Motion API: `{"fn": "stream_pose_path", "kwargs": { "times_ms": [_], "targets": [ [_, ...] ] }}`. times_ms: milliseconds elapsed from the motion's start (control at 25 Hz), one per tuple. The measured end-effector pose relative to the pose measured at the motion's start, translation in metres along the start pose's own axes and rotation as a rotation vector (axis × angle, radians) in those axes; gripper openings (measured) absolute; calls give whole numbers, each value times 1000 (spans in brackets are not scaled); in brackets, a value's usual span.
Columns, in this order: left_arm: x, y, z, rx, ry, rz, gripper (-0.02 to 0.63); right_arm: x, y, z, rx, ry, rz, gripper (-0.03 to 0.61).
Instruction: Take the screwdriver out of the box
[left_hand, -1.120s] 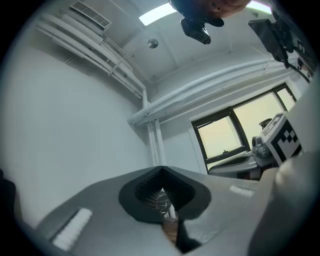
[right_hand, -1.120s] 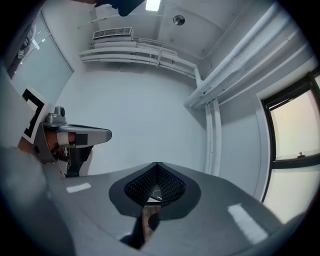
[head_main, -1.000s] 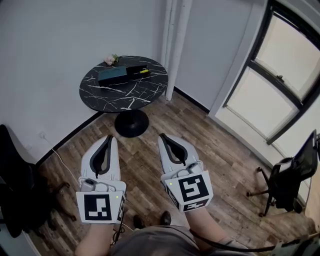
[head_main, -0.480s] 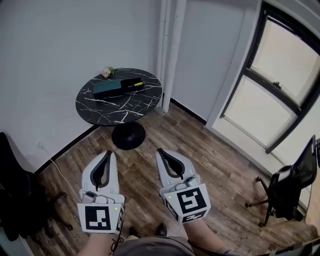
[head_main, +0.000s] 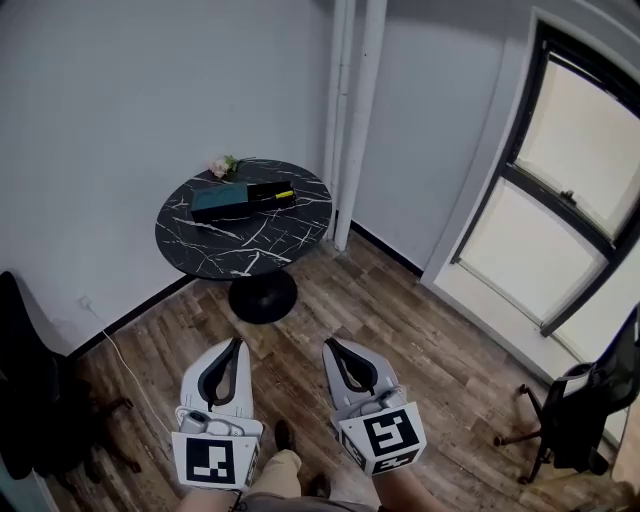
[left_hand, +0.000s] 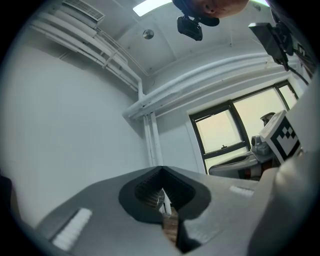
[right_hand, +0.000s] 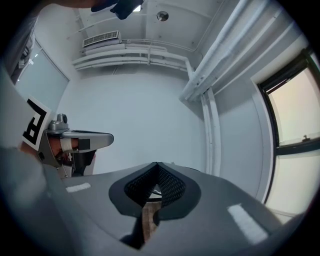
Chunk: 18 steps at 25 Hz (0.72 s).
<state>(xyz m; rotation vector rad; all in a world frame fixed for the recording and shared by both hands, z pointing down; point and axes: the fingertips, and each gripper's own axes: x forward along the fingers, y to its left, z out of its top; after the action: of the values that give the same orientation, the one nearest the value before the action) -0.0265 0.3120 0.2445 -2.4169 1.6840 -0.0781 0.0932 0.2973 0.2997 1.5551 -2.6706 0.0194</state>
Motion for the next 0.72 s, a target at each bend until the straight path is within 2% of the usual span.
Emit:
{"fn": "stream_pose_path", "kwargs": {
  "times_ms": [400, 720],
  "targets": [
    [114, 59, -39, -30, 13, 1, 0, 123, -53, -11, 12, 26, -15, 26],
    [204, 113, -37, -49, -34, -16, 0, 222, -87, 19, -22, 1, -35, 26]
  ]
}}
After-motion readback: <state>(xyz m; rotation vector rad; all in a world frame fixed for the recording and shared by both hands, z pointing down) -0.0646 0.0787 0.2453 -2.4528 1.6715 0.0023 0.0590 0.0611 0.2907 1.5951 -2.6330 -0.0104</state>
